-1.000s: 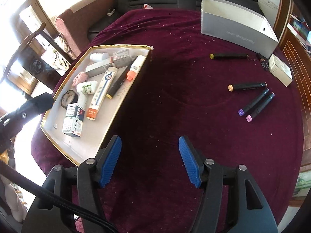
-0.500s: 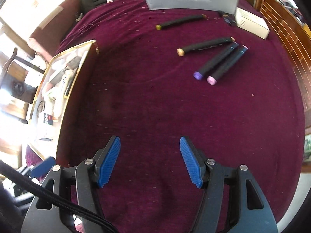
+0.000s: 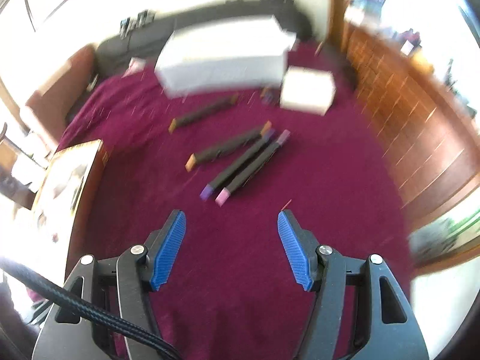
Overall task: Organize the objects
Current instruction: 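Move both open tools back toward the black markers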
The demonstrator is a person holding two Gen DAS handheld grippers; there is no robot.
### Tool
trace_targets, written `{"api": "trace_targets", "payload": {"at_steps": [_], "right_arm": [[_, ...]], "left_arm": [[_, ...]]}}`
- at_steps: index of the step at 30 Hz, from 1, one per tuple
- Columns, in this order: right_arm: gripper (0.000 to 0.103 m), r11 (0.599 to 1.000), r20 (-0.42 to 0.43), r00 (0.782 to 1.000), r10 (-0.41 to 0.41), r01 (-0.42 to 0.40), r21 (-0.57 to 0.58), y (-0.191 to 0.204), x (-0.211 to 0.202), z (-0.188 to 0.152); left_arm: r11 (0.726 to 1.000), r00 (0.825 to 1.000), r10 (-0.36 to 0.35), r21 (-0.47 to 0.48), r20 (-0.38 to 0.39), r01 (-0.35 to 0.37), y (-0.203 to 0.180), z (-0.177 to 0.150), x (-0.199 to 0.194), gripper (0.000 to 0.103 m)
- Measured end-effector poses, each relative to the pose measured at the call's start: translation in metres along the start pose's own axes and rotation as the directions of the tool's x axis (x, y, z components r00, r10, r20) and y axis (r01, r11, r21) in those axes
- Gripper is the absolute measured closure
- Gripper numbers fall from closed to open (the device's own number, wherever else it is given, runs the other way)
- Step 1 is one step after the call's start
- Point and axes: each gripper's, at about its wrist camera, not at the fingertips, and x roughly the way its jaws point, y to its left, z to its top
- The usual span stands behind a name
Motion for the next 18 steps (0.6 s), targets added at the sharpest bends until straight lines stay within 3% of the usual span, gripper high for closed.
{"api": "trace_targets", "payload": {"at_steps": [1,3,5,7,9,14,18], "right_arm": [[0.035,1.0,0.054,0.998,-0.029,0.029,-0.009,-0.001,-0.008,0.004],[0.011,0.998,0.161,0.985,-0.067,0.069,-0.008,-0.001,-0.021,0.012],[0.0,1.0,0.178,0.984,-0.021,0.019,0.009,-0.005,-0.018,0.018],[0.0,0.995,0.06,0.996,0.065,-0.07,0.076,-0.013,0.006,0.03],[0.0,0.982,-0.029,0.994,0.107,-0.101,0.158,-0.021,0.029,0.032],[0.0,0.978,-0.139,0.985,0.106,-0.077,0.196,-0.03,0.062,0.019],[0.0,0.948,-0.243,0.962,0.127,-0.046,0.314,-0.065,0.085,0.012]], "left_arm": [[1.0,1.0,-0.002,0.004,0.001,0.002,-0.001,-0.001,0.0,0.065],[1.0,1.0,-0.006,0.011,0.001,0.006,-0.003,-0.003,0.0,0.065],[1.0,1.0,-0.002,0.017,-0.004,0.002,-0.004,-0.004,0.001,0.065],[1.0,1.0,-0.003,0.018,-0.009,0.003,-0.002,-0.003,0.002,0.065],[1.0,1.0,-0.001,0.018,-0.01,0.002,0.001,-0.002,0.002,0.065],[1.0,1.0,-0.013,0.013,-0.016,0.013,0.015,0.013,0.01,0.065],[0.997,0.997,-0.07,0.016,0.032,0.07,0.03,0.051,0.012,0.065]]}}
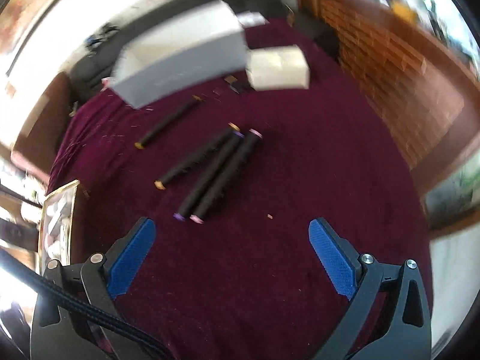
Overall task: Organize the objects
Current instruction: 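Move both open tools back toward the black markers, then grasp a pink-capped black marker with the right tool while the left tool grasps a purple-capped marker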
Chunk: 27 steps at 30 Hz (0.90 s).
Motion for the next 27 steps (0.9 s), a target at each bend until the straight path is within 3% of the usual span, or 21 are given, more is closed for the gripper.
{"api": "trace_targets", "payload": {"at_steps": [5,11,17,21,26,27], "right_arm": [[0.005,0.995,-0.098,0.994,-0.039,0.048,0.087,-0.026,0.024,0.016],[0.031,0.995,-0.171,0.983,-0.064,0.075,0.06,-0.008,0.063,0.028],[0.036,0.994,-0.183,0.979,-0.091,0.102,0.051,0.012,0.088,0.033],[0.039,0.983,-0.194,0.965,-0.175,0.182,0.014,0.02,0.102,0.035],[0.048,0.961,-0.16,0.947,-0.278,0.274,-0.048,0.03,0.107,0.035],[0.056,0.962,-0.152,0.95,-0.274,0.269,-0.054,0.03,0.106,0.036]], "left_arm": [[0.998,0.998,-0.051,-0.035,0.034,0.052,0.016,0.034,0.008,0.065],[0.988,0.989,-0.143,-0.071,-0.036,0.141,0.03,0.044,0.033,0.065],[0.982,0.985,-0.173,-0.077,-0.023,0.171,0.04,0.049,0.032,0.065],[0.981,0.982,-0.185,-0.065,-0.021,0.184,0.042,0.049,0.032,0.065],[0.978,0.978,-0.207,-0.039,-0.009,0.206,0.034,0.051,0.032,0.065],[0.976,0.977,-0.214,-0.03,-0.007,0.214,0.031,0.053,0.033,0.065]]}}
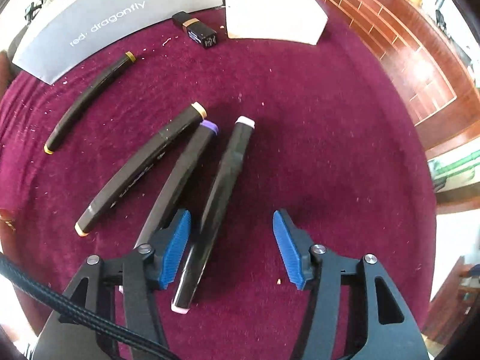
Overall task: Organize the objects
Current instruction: 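Grasp a pink-capped black marker with the right tool while the left tool grasps a purple-capped marker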
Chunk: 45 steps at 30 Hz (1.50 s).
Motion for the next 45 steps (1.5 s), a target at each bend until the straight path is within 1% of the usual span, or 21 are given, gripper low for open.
{"api": "trace_targets", "payload": {"at_steps": [1,2,3,5,8,12,15,17,21,24,25,28,31,33,34,35,36,37,39,42,45], "right_arm": [[0.063,1.0,0.003,1.0,0.003,-0.003,-0.008,-0.001,-0.002,0.0],[0.079,1.0,-0.001,1.0,0.01,-0.01,-0.013,-0.003,-0.003,-0.001],[0.086,0.999,-0.014,0.999,0.032,-0.032,-0.012,-0.009,-0.005,-0.004],[0.09,0.999,-0.037,0.998,0.052,-0.052,0.001,-0.025,-0.007,-0.013],[0.09,0.998,-0.052,0.997,0.057,-0.056,0.03,-0.057,-0.013,-0.033],[0.09,0.994,-0.066,0.995,0.077,-0.071,0.087,-0.098,-0.021,-0.063],[0.09,0.988,-0.063,0.992,0.109,-0.102,0.116,-0.117,-0.025,-0.079],[0.091,0.984,-0.056,0.99,0.129,-0.121,0.131,-0.124,-0.026,-0.084],[0.091,0.979,-0.051,0.987,0.152,-0.143,0.146,-0.134,-0.027,-0.086],[0.091,0.979,-0.049,0.987,0.153,-0.145,0.142,-0.12,-0.02,-0.075],[0.091,0.979,-0.047,0.987,0.155,-0.147,0.143,-0.116,-0.021,-0.077],[0.091,0.978,-0.045,0.986,0.159,-0.152,0.142,-0.118,-0.017,-0.074],[0.091,0.98,-0.042,0.987,0.152,-0.146,0.132,-0.117,-0.018,-0.075],[0.091,0.981,-0.04,0.988,0.149,-0.143,0.132,-0.114,-0.018,-0.074],[0.091,0.981,-0.038,0.988,0.146,-0.14,0.133,-0.112,-0.018,-0.074],[0.091,0.982,-0.038,0.989,0.143,-0.137,0.131,-0.111,-0.018,-0.074],[0.091,0.983,-0.039,0.989,0.143,-0.137,0.126,-0.112,-0.018,-0.073],[0.091,0.983,-0.039,0.989,0.14,-0.135,0.122,-0.111,-0.018,-0.073],[0.091,0.983,-0.038,0.989,0.142,-0.137,0.119,-0.112,-0.018,-0.074],[0.091,0.981,-0.035,0.987,0.154,-0.149,0.121,-0.114,-0.018,-0.075],[0.091,0.981,-0.033,0.987,0.159,-0.154,0.117,-0.114,-0.018,-0.075]], "left_arm": [[1.0,1.0,-0.016,0.012,0.006,0.016,-0.006,0.003,0.001,0.065],[0.999,0.999,-0.03,0.029,0.014,0.029,-0.012,0.006,0.003,0.065],[0.997,0.999,-0.041,0.062,0.021,0.039,-0.022,0.011,0.005,0.065],[0.991,0.999,-0.045,0.13,0.025,0.041,-0.039,0.019,0.013,0.065],[0.974,0.999,-0.054,0.223,0.009,0.051,-0.064,0.031,0.034,0.065],[0.953,0.994,-0.081,0.286,-0.068,0.097,-0.092,0.046,0.067,0.065],[0.936,0.992,-0.069,0.338,-0.105,0.101,-0.114,0.057,0.092,0.065],[0.93,0.994,-0.034,0.36,-0.107,0.071,-0.123,0.067,0.109,0.065],[0.913,0.995,0.031,0.407,-0.098,0.012,-0.132,0.079,0.13,0.065],[0.891,0.992,0.067,0.453,-0.103,-0.013,-0.142,0.079,0.147,0.065],[0.884,0.991,0.076,0.468,-0.106,-0.018,-0.146,0.078,0.152,0.065],[0.874,0.989,0.076,0.486,-0.126,-0.005,-0.155,0.074,0.169,0.065],[0.862,0.993,0.08,0.506,-0.088,-0.024,-0.161,0.07,0.171,0.065],[0.865,0.994,0.091,0.499,-0.065,-0.046,-0.163,0.069,0.172,0.065],[0.867,0.993,0.098,0.495,-0.059,-0.056,-0.164,0.069,0.172,0.068],[0.865,0.991,0.12,0.496,-0.051,-0.08,-0.165,0.069,0.173,0.073],[0.853,0.984,0.173,0.504,-0.03,-0.135,-0.166,0.068,0.173,0.091],[0.856,0.983,0.18,0.498,-0.036,-0.139,-0.164,0.067,0.171,0.092],[0.894,0.986,0.15,0.436,-0.072,-0.104,-0.151,0.066,0.164,0.092],[0.929,0.988,0.117,0.364,-0.099,-0.073,-0.13,0.056,0.144,0.092],[0.948,0.988,0.094,0.315,-0.121,-0.051,-0.112,0.038,0.123,0.092]]}}
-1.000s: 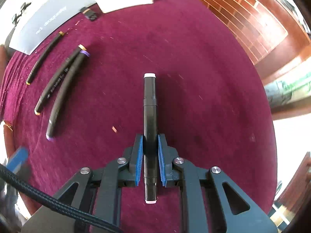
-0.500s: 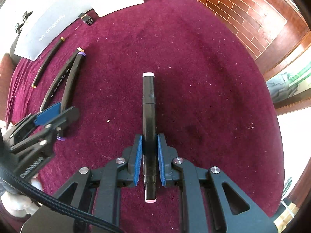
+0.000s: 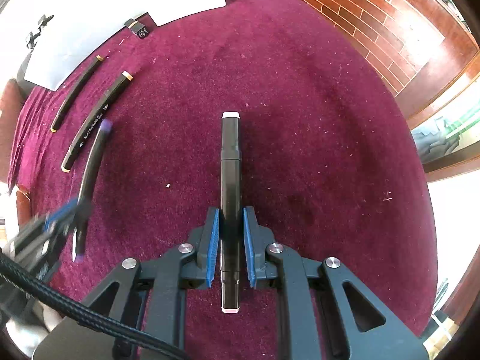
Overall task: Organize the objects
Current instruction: 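Grasp a pink-capped black marker with the right tool while the left tool grasps a purple-capped marker, then lift both markers with the left and right tools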
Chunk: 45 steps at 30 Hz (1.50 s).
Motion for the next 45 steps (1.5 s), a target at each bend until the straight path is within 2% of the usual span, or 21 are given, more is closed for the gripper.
{"api": "trace_targets", "payload": {"at_steps": [3,7,8,9,10,11,13,15,17,18,19,21,23,29,34,37,45], "right_arm": [[0.088,1.0,0.0,1.0,-0.005,0.005,-0.017,0.003,0.0,-0.001],[0.079,0.999,0.003,1.0,-0.017,0.017,-0.047,0.011,0.001,-0.002],[0.072,0.998,0.004,1.0,-0.014,0.014,-0.056,0.013,0.001,-0.002],[0.059,0.996,0.004,1.0,-0.008,0.008,-0.083,0.019,0.002,-0.003],[0.053,0.994,0.004,1.0,-0.011,0.012,-0.109,0.022,0.002,-0.005],[0.044,0.988,0.007,0.999,-0.038,0.039,-0.147,0.03,0.004,-0.007],[0.041,0.98,0.023,0.996,-0.085,0.087,-0.181,0.037,0.006,-0.01],[0.038,0.975,0.044,0.993,-0.111,0.117,-0.187,0.041,0.007,-0.012],[0.042,0.978,0.054,0.992,-0.115,0.122,-0.171,0.039,0.006,-0.012],[0.051,0.977,0.064,0.99,-0.128,0.137,-0.163,0.037,0.005,-0.011],[0.057,0.977,0.069,0.989,-0.13,0.14,-0.16,0.037,0.005,-0.01],[0.084,0.977,0.077,0.988,-0.131,0.142,-0.157,0.031,0.003,-0.006],[0.09,0.984,0.065,0.993,-0.096,0.105,-0.143,0.023,0.003,-0.003],[0.091,0.997,0.026,0.999,0.03,-0.028,-0.068,0.005,0.001,0.001],[0.09,0.986,-0.008,0.986,0.167,-0.167,0.005,-0.007,-0.004,-0.008],[0.09,0.968,-0.024,0.968,0.25,-0.249,0.02,-0.003,-0.007,-0.012],[0.09,0.897,-0.089,0.894,0.439,-0.441,-0.004,0.041,-0.016,-0.034]], "left_arm": [[0.999,1.0,0.013,-0.034,-0.017,-0.014,0.005,-0.01,0.004,0.092],[0.998,0.998,0.055,-0.039,0.036,-0.053,-0.004,-0.007,0.008,0.091],[0.997,0.996,0.078,-0.025,0.054,-0.077,-0.009,-0.006,0.01,0.091],[0.994,0.991,0.11,-0.013,0.08,-0.11,-0.015,-0.007,0.012,0.091],[0.992,0.987,0.13,-0.013,0.096,-0.129,-0.018,-0.008,0.014,0.09],[0.989,0.983,0.146,-0.02,0.11,-0.144,-0.02,-0.008,0.015,0.088],[0.987,0.978,0.162,-0.031,0.135,-0.159,-0.026,-0.009,0.017,0.081],[0.977,0.965,0.207,0.007,0.16,-0.211,-0.035,-0.011,0.022,0.081],[0.962,0.956,0.247,0.077,0.158,-0.262,-0.043,-0.012,0.025,0.081],[0.962,0.959,0.244,0.094,0.143,-0.258,-0.041,-0.014,0.022,0.086],[0.967,0.966,0.227,0.089,0.126,-0.239,-0.038,-0.014,0.02,0.092],[0.983,0.981,0.173,0.048,0.089,-0.178,-0.026,-0.017,0.012,0.092],[0.989,0.986,0.147,0.011,0.075,-0.149,-0.017,-0.023,0.003,0.092],[0.992,0.989,0.09,-0.094,0.114,-0.079,0.0,-0.045,-0.03,0.092],[0.987,0.986,0.055,-0.158,0.158,-0.03,0.011,-0.068,-0.058,0.092],[0.976,0.984,0.042,-0.218,0.17,-0.004,0.024,-0.079,-0.069,0.092],[0.936,0.975,0.077,-0.351,0.208,0.001,0.053,-0.122,-0.112,0.092]]}}
